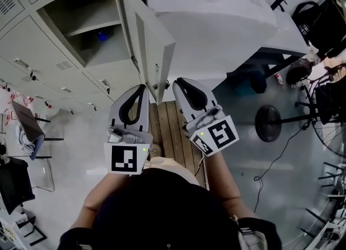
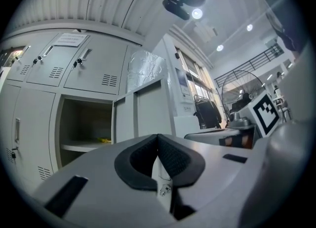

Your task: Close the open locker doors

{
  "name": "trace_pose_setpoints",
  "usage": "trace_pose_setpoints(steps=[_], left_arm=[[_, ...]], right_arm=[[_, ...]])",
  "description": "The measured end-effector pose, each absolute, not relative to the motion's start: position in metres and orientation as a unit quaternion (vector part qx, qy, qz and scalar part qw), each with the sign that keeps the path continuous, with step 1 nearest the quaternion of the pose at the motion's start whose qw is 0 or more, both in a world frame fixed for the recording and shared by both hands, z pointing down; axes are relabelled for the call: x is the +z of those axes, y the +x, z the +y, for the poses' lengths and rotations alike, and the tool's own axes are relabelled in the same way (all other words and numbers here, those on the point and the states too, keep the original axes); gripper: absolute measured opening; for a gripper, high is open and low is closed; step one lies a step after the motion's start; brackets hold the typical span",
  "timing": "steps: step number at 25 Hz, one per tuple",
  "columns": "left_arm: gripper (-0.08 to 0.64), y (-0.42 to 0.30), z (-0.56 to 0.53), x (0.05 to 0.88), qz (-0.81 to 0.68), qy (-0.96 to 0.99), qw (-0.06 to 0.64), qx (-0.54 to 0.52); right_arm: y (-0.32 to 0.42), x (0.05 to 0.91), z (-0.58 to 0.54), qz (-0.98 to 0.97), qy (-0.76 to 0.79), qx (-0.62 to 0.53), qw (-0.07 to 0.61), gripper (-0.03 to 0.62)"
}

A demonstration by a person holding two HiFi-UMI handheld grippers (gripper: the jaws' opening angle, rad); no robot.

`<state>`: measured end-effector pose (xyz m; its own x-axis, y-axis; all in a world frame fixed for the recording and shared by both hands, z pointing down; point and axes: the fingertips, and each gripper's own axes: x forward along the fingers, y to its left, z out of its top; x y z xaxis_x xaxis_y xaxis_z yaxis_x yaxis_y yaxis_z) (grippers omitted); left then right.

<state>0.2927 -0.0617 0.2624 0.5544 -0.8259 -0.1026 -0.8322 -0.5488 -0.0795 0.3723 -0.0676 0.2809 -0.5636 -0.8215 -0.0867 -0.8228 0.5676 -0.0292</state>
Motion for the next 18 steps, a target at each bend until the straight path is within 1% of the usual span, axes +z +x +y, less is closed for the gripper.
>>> trace_pose_setpoints(steps=[5, 14, 18], left_arm=[[0.002, 0.295, -0.064, 0.274, 0.466, -0.883, 0.057, 0.005], [0.002, 0.289, -0.070, 0.287, 0.471, -0.881, 0.048, -0.009], [0.002, 0.283, -0.073, 0.291, 0.473, -0.880, 0.042, -0.019]], right_arm=[[0.369, 0.295, -0.072, 0.913, -0.404, -0.017, 0.062, 0.066], [0.349, 0.322, -0.078, 0.948, -0.316, -0.033, 0.018, 0.132], [0.346, 0.326, -0.081, 0.957, -0.285, -0.042, 0.026, 0.137]])
